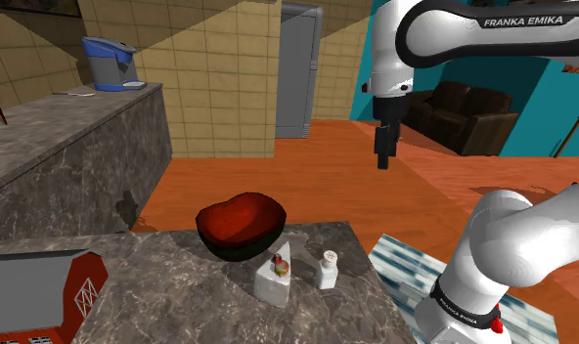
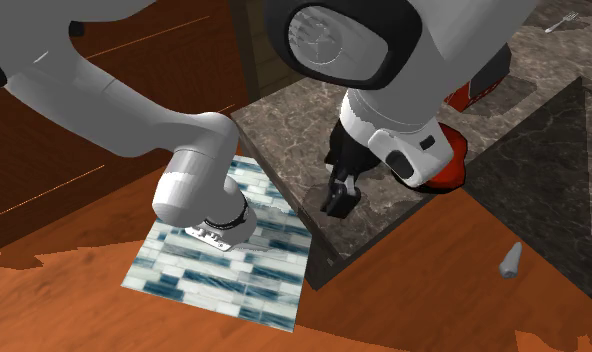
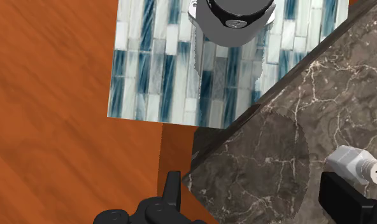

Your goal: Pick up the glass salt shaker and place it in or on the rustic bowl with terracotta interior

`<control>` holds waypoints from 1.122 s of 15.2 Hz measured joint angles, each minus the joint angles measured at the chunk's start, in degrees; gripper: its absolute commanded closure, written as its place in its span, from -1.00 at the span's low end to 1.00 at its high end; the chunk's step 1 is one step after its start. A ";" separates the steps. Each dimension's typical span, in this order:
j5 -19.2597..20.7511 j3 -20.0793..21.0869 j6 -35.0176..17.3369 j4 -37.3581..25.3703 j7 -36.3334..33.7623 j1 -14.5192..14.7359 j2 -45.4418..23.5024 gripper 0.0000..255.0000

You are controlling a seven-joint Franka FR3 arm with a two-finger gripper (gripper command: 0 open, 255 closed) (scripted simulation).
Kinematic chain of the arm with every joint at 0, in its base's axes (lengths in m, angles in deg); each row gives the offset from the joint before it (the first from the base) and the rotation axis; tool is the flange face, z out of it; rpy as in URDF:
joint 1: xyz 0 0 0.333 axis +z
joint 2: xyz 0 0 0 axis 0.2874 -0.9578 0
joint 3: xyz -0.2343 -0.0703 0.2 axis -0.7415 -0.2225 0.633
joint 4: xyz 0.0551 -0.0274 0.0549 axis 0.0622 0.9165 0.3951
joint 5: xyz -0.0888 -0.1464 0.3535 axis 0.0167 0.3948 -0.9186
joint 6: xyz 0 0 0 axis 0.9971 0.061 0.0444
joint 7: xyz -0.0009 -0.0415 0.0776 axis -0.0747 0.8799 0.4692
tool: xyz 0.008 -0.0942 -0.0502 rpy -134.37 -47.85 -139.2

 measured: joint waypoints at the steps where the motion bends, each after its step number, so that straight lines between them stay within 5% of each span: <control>1: 0.00 0.00 0.00 0.00 0.00 0.00 0.00 -1.00; 11: -7.65 11.68 -10.15 6.81 -12.92 4.36 -3.09 -1.00; 17: -11.46 19.78 -18.41 7.34 -21.64 6.77 -10.54 -1.00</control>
